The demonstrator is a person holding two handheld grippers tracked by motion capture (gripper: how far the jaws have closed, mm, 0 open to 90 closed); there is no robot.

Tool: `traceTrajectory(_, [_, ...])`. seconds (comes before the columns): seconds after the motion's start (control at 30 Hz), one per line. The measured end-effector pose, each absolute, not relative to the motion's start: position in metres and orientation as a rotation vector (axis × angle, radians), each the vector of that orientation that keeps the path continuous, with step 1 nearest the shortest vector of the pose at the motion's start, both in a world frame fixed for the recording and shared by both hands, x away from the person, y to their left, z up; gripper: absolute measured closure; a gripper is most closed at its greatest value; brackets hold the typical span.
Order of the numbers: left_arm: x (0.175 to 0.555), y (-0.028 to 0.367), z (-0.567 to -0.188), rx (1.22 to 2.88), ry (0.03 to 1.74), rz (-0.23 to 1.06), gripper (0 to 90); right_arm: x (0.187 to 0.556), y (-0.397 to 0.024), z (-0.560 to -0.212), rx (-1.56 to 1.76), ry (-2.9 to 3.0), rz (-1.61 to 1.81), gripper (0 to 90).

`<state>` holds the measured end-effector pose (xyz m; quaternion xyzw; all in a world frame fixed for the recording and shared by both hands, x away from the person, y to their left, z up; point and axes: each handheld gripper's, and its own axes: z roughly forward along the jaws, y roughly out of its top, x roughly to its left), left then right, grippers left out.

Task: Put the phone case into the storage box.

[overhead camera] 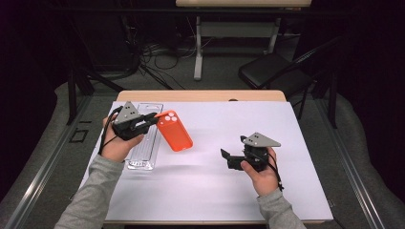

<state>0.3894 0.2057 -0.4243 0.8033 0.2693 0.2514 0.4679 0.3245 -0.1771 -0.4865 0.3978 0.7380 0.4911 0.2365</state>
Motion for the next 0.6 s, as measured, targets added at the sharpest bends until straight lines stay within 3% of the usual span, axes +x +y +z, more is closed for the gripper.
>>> traceTrajectory(0.6, [0.408, 0.215, -0.406, 2.027, 0.632, 0.614, 79.8, 0.312, -0.189, -0.497, 1.110, 1.987, 1.319, 0.3])
